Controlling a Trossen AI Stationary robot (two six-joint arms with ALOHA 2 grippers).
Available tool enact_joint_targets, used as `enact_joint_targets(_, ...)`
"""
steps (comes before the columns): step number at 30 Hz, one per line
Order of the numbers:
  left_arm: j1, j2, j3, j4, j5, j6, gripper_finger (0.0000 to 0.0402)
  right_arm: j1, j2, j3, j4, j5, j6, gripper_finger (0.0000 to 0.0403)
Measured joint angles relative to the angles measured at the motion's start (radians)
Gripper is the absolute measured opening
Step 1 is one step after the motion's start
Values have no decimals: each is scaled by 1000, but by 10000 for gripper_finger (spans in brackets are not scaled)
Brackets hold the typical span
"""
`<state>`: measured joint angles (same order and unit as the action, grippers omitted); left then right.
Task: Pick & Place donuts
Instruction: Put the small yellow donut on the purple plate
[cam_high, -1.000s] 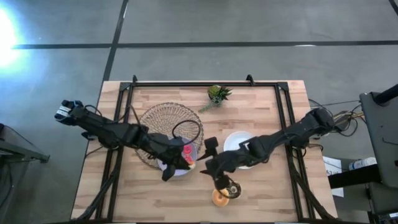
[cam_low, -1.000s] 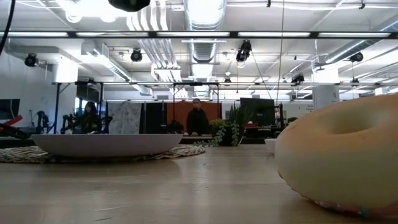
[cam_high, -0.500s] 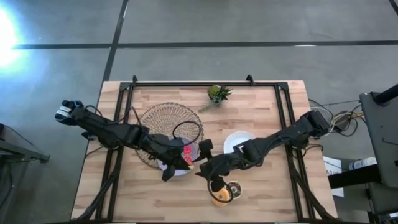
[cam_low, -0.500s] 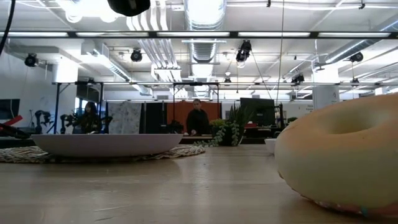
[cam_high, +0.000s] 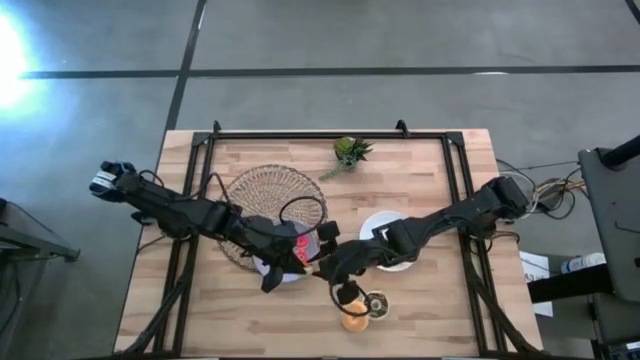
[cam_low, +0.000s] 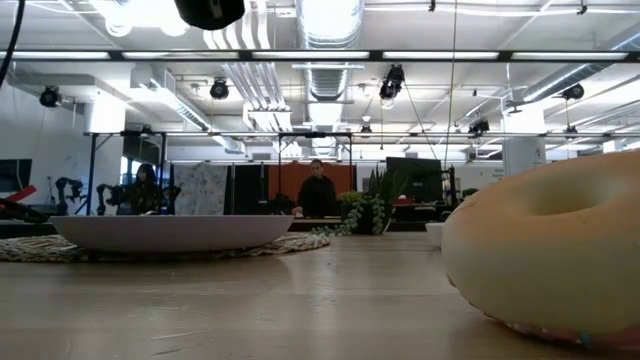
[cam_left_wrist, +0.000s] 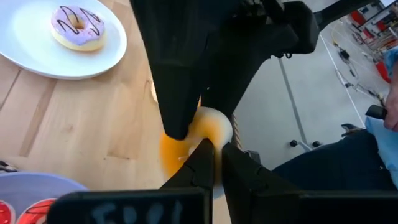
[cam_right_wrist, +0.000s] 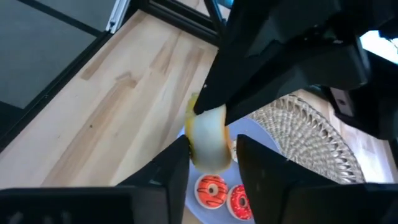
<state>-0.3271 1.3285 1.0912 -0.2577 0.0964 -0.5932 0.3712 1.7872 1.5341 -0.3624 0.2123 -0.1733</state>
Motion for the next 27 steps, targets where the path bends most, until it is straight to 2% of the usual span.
enact_joint_targets(5,11,1,0,-7,-9,21,0,-3,9,0,0,-1,38,88)
enact_joint_targets(10,10,-4,0,-49,-127,-16,6,-21,9,-1,-30,3,111,44)
enact_joint_targets(16,11,-19,2,-137,-204,-37,75,-44,9,-1,-76,-15,216,13)
enact_joint_targets(19,11,-36,1,-217,-218,-52,114,-66,9,-2,-76,-86,281,11)
enact_joint_targets(22,1,-64,1,-335,-276,-95,142,-106,24,-4,-76,-182,417,10)
enact_joint_targets(27,-63,-123,0,-509,-474,-197,160,-179,99,-6,-22,-348,635,13)
